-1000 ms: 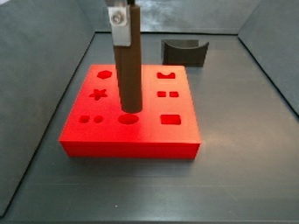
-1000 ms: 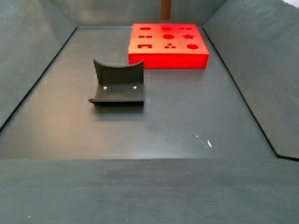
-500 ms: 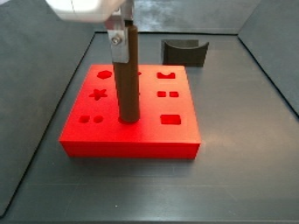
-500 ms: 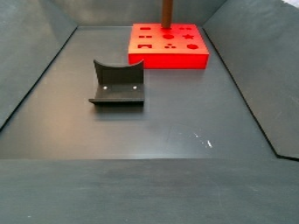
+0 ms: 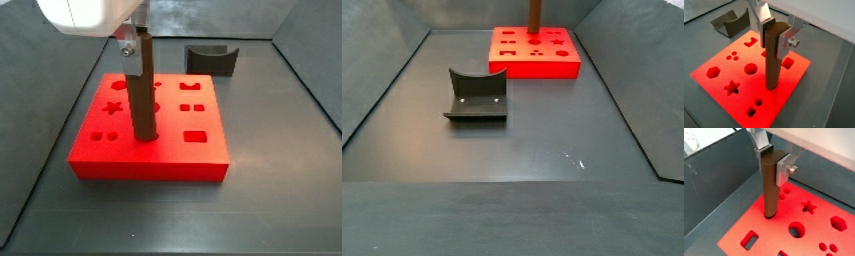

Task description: Insert the oval object.

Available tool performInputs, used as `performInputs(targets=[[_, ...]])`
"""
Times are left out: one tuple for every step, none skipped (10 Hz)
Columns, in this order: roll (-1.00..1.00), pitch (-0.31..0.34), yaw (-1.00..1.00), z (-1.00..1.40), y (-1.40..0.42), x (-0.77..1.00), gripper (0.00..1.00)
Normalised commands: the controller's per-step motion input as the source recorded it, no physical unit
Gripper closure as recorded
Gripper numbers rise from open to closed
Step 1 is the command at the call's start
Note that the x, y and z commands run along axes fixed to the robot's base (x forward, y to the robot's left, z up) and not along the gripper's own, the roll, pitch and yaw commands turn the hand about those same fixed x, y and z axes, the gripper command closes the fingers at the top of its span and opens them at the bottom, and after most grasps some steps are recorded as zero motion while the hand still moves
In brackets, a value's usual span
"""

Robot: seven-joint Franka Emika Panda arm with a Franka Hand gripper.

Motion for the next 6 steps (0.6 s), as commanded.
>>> performInputs(targets=[[0.04,0.000,0.00,-0.14,-0.01,0.09,1.00],[0.06,0.000,0.00,-0.17,0.00,0.02,1.00],[0.08,0.000,0.00,-0.22,0.00,0.10,1.00],[0.09,0.000,0.00,-0.23,0.00,0.06,1.00],[0.08,0.000,0.00,-0.24,0.00,0.03,1.00],[0.02,0.000,0.00,-0.37,0.00,0.00,1.00]])
